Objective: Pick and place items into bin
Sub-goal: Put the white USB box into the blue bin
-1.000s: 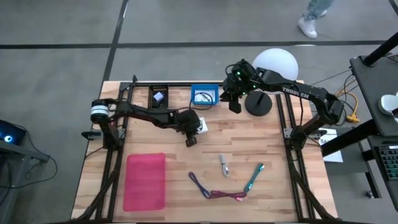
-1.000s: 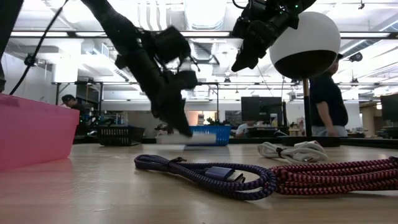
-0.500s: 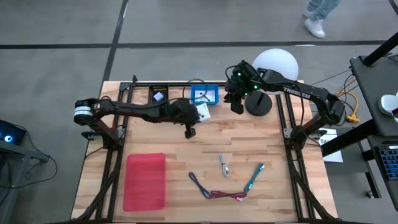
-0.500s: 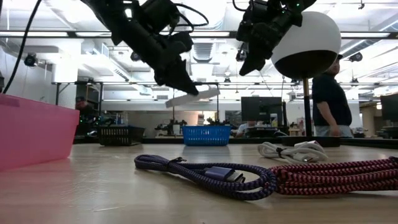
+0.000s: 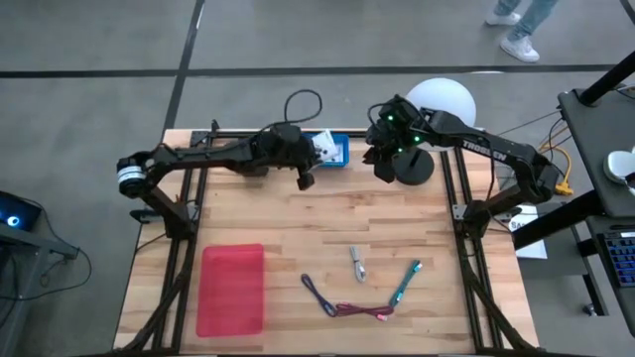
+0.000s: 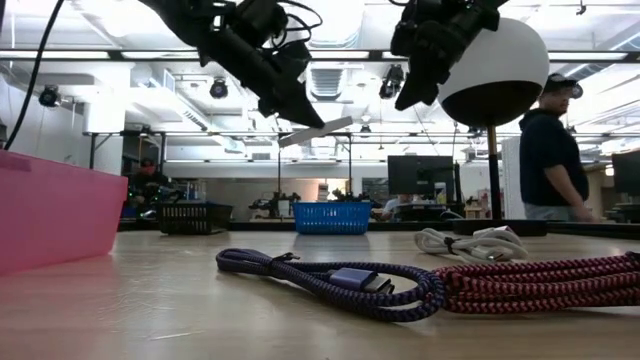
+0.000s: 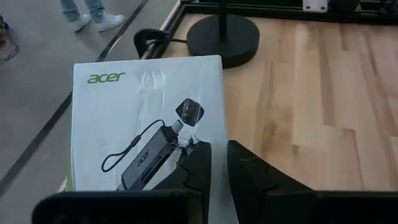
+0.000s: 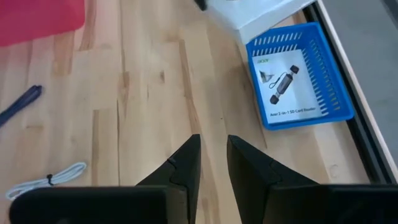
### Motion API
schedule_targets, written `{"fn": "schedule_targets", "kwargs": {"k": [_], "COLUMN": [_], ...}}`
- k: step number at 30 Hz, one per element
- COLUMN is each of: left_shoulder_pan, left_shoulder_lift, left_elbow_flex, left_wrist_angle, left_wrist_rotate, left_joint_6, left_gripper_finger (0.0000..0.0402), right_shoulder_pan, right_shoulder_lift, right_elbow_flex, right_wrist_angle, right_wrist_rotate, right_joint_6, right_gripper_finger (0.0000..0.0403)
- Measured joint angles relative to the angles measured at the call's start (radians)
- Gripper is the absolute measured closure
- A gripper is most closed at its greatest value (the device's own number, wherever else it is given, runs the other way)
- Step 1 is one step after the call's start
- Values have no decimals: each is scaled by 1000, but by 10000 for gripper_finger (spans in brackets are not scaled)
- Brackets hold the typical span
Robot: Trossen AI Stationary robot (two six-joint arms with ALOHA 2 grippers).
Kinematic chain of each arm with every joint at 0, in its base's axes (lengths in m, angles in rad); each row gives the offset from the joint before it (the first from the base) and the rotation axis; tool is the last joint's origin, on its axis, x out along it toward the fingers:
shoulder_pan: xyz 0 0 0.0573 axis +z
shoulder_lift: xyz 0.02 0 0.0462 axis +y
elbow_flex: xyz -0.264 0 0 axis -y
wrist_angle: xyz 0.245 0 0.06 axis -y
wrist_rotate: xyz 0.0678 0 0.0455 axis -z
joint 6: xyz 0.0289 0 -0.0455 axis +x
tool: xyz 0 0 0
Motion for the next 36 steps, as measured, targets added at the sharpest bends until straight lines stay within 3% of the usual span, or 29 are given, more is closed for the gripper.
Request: {"fn": "schedule_targets", "kwargs": {"k": [12, 18, 27, 36], "left_shoulder_pan": [127, 147, 170, 171], "left_shoulder_lift": [55, 158, 326, 406], "left_elbow_flex": [22, 128, 334, 401], "left_wrist_angle": [-1, -42, -279, -311], "left_wrist_rotate": [128, 164, 171, 174], "left_joint_6": [62, 122, 259, 339], "left_gripper_finger": [376, 376, 376, 376], "right_shoulder_pan": [1, 1, 1, 1], "right_shoulder_lift": [-77, -88, -87, -87], "right_elbow_flex": [-34, -57, -68, -68], "right_wrist_angle": [16, 21, 18, 19], "right_wrist_rotate": [-3, -3, -3, -2], "right_joint_6": [47, 70, 96, 91], "right_gripper_finger": [335, 335, 335, 335]}}
